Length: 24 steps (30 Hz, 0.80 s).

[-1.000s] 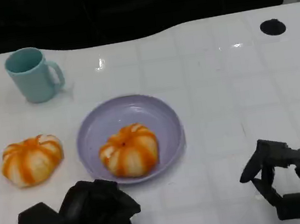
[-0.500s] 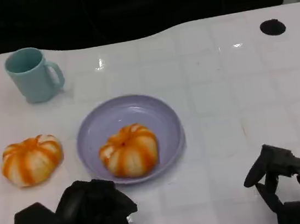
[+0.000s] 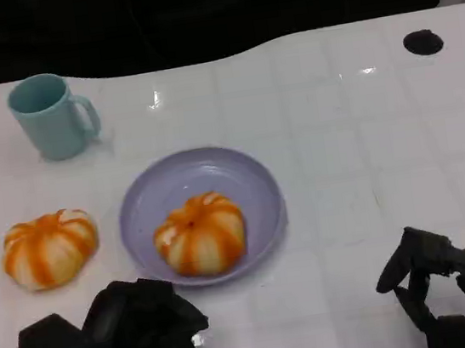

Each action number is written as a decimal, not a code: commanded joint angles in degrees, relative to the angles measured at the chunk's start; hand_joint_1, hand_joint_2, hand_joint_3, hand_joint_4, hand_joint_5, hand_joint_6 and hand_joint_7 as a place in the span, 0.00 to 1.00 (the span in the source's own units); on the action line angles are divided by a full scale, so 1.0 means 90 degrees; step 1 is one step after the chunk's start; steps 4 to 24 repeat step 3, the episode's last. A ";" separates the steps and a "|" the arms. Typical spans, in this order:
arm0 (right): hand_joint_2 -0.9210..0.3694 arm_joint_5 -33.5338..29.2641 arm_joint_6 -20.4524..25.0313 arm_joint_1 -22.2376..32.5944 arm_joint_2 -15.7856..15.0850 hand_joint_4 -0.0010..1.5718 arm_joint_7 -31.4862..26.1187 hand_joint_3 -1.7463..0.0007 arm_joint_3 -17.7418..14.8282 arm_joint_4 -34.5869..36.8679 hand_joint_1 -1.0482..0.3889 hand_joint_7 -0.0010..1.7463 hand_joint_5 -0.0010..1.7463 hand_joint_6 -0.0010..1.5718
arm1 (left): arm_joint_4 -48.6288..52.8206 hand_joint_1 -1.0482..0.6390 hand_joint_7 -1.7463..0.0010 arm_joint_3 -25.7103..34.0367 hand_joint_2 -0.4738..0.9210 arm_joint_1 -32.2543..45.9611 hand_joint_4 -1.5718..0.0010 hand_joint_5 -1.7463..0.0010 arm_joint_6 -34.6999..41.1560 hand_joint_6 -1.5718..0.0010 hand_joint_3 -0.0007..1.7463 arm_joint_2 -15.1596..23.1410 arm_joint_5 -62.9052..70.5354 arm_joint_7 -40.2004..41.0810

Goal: Grasp the bread from the table and place it into the plate.

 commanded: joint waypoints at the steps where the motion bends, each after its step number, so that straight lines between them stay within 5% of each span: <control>1: 0.32 -0.0029 -0.0121 -0.0030 -0.0024 0.46 -0.0090 0.34 -0.0027 0.0045 0.53 0.89 1.00 0.37 | 0.0027 0.00 0.67 0.0044 0.93 -0.0055 0.06 0.42 0.0018 0.01 0.00 0.0105 -0.0016 -0.0019; 24: 0.32 -0.0053 -0.0077 -0.0024 -0.0007 0.46 -0.0104 0.34 -0.0024 0.0022 0.53 0.89 1.00 0.37 | 0.0046 0.00 0.67 0.0053 0.93 -0.0071 0.06 0.42 0.0014 0.01 0.00 0.0103 -0.0020 -0.0010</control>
